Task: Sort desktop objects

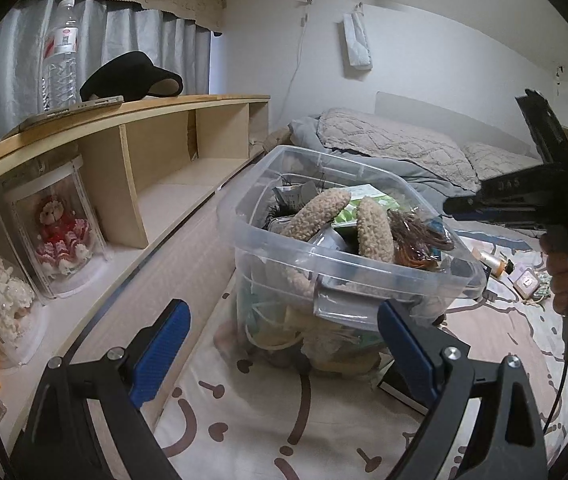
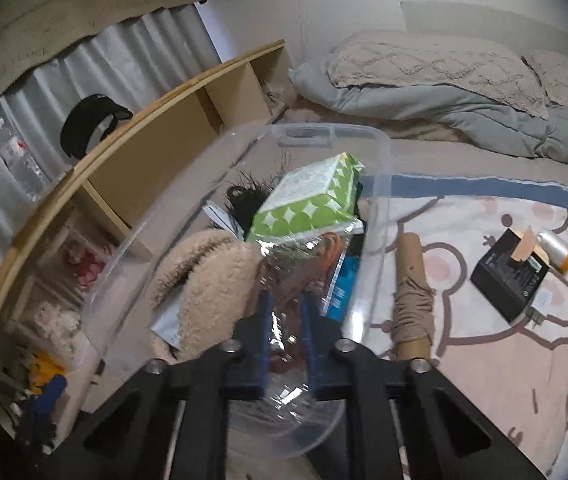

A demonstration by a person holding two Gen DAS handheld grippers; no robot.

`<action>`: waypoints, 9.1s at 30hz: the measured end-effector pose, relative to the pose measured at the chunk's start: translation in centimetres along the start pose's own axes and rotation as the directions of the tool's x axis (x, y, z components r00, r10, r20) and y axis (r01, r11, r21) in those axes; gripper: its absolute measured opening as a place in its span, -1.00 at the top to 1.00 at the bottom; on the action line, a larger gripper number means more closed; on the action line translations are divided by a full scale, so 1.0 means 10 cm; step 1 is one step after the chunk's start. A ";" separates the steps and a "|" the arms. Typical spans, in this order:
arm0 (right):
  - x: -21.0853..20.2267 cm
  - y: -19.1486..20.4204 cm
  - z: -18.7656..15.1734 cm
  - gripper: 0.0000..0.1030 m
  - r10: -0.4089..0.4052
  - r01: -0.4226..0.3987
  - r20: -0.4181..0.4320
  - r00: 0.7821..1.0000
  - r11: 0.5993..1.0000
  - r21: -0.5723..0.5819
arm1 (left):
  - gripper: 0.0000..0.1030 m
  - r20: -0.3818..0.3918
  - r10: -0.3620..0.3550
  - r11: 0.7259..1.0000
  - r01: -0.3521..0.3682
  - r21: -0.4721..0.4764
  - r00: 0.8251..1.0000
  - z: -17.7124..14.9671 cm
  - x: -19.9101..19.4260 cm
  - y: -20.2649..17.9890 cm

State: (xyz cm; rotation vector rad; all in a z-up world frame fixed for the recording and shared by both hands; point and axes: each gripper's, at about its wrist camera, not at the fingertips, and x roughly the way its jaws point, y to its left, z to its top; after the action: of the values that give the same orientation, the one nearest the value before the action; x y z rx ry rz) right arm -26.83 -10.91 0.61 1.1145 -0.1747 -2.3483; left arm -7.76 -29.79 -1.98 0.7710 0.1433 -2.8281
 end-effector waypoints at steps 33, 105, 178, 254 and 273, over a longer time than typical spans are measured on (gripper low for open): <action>0.21 0.28 -0.16 0.83 -0.116 0.110 -0.035 0.993 0.981 -0.157 | -0.85 -0.005 -0.023 1.000 0.023 0.009 1.000 0.02 -0.09 -0.06; -1.75 -1.30 -1.41 -1.00 -0.183 0.296 0.579 0.795 0.949 -0.107 | -1.00 0.229 -0.119 0.993 0.119 0.013 0.966 -0.01 -0.47 -1.70; -1.15 -4.60 -2.17 0.81 -0.416 0.355 -0.014 0.909 0.758 0.547 | -0.91 -0.091 -0.427 0.887 0.436 0.153 0.900 -1.20 0.54 -3.02; -1.24 -4.04 -2.51 0.81 -0.278 0.289 -0.144 0.950 0.602 0.745 | -0.77 -0.087 -0.480 0.870 0.487 0.082 0.873 -1.15 0.48 -2.87; -1.34 -3.85 -2.08 0.81 -0.272 0.174 0.064 0.960 0.760 0.626 | -0.77 -0.165 -0.490 0.860 0.506 0.070 0.856 -1.25 0.62 -2.95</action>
State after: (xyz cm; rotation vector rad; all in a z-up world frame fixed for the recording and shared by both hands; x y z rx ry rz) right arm -19.93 30.93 -16.57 1.2952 -0.9823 -2.6762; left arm -13.40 -0.25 -14.76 1.1018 0.2420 -3.2889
